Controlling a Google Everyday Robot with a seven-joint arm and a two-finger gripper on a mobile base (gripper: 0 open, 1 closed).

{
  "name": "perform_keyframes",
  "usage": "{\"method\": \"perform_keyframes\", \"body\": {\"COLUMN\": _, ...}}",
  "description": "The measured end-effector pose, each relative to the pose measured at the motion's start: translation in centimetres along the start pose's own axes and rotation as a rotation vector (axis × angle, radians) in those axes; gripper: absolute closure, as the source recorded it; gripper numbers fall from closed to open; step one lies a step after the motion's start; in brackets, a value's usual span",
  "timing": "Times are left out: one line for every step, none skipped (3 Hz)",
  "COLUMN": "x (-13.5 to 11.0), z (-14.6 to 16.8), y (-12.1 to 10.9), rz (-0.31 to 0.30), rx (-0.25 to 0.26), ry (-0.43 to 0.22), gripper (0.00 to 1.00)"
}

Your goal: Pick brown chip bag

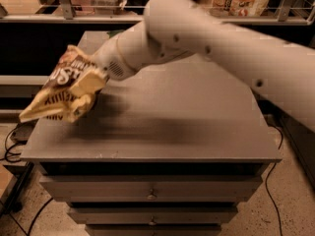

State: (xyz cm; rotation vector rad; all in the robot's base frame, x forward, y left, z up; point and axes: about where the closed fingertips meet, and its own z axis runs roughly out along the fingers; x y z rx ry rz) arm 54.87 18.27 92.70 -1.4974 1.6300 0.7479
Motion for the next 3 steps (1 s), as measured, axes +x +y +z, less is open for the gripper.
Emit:
{"method": "perform_keyframes", "body": {"x": -4.1, "z": -6.1, "y": -2.1, "rz": -0.096, "rx": 0.05, "ry": -0.115, "gripper": 1.0}}
{"method": "perform_keyframes", "body": {"x": -7.9, "z": -11.4, "y": -4.3, "rz": -0.181, "rx": 0.098, "ry": -0.195, "gripper": 1.0}}
{"method": "perform_keyframes", "body": {"x": -8.2, "z": -11.5, "y": -4.4, "rz": -0.183, "rx": 0.102, "ry": -0.199, "gripper": 1.0}}
